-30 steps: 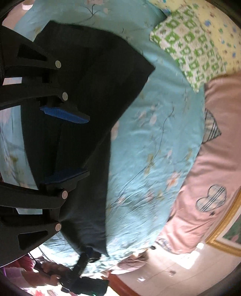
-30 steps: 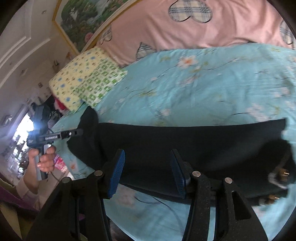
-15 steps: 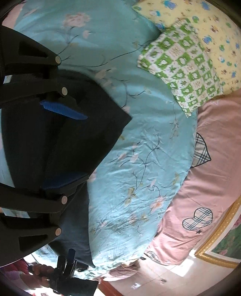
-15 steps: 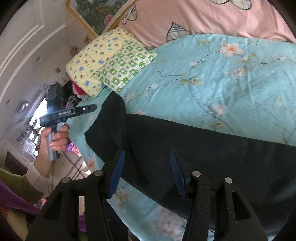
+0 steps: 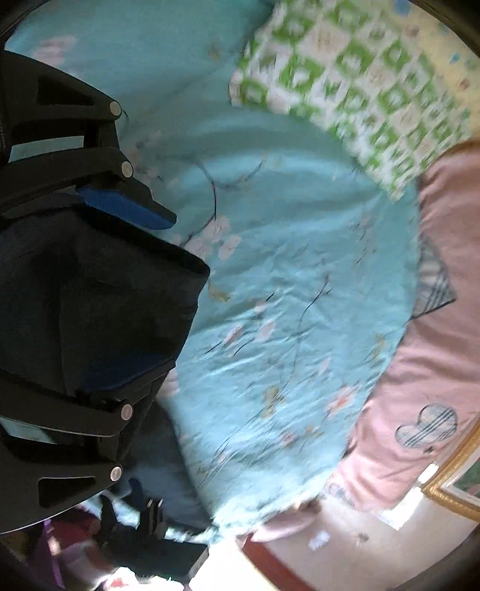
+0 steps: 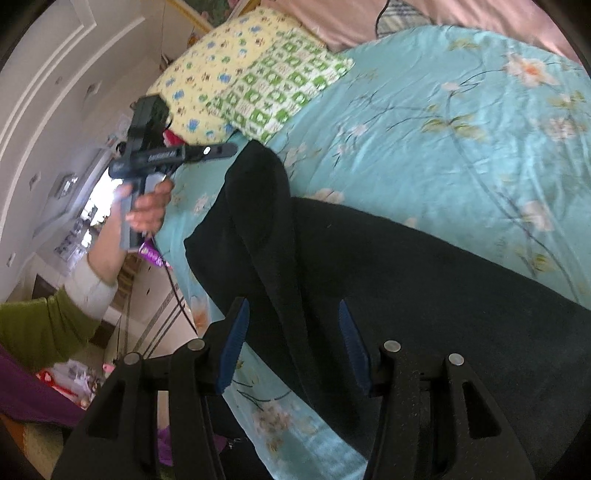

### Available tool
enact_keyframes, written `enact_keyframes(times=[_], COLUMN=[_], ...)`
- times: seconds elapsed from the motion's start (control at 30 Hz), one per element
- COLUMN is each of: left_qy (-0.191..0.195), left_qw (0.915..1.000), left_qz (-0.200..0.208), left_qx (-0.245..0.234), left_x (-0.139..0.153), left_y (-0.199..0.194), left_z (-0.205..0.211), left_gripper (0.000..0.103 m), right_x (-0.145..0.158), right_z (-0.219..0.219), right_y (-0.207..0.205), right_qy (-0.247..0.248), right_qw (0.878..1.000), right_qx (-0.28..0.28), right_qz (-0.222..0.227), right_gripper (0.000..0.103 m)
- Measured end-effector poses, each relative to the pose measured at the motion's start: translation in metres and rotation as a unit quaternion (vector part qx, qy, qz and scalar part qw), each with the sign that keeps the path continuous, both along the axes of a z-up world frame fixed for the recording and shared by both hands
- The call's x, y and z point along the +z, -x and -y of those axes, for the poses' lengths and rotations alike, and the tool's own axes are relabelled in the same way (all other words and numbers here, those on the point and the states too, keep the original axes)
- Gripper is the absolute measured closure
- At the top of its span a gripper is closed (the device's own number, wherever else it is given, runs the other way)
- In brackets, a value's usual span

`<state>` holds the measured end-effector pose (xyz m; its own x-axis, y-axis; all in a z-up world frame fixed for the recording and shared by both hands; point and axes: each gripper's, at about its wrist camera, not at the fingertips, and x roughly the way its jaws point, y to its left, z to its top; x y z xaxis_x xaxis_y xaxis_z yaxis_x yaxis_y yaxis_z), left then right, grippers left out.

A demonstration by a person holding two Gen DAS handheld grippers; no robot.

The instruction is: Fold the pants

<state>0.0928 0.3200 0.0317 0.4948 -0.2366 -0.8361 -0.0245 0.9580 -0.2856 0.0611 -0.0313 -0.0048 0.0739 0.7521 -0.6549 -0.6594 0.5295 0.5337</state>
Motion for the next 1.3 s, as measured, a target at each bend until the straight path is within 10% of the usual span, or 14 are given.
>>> enact_keyframes(times=[0.13, 0.37, 0.53, 0.9, 1.3], left_qy=[0.044, 0.053, 0.043, 0.005, -0.018], left_qw=[0.9982, 0.9976, 0.9982, 0.9963, 0.9847], left_qz=[-0.032, -0.018, 0.003, 0.086, 0.146], left_qx=[-0.023, -0.042, -0.041, -0.001, 0.093], left_x=[-0.022, -0.025, -0.015, 0.025, 0.003], left_y=[-0.016, -0.012, 0.002, 0.077, 0.150], left_z=[-0.020, -0.018, -0.013, -0.001, 0.014], left_gripper=[0.033, 0.083, 0.095, 0.098, 0.098], right_x=[-0.005, -0.010, -0.016, 0.020, 0.006], right_z=[-0.015, -0.036, -0.052, -0.051, -0.064], right_y=[-0.006, -0.012, -0.008, 0.030, 0.065], right_qy=[0.007, 0.022, 0.042, 0.024, 0.076], right_qw=[1.000, 0.999, 0.998, 0.992, 0.978], right_qx=[0.016, 0.029, 0.052, 0.064, 0.100], right_qz=[-0.007, -0.005, 0.005, 0.108, 0.168], right_gripper=[0.051, 0.052, 0.092, 0.097, 0.097])
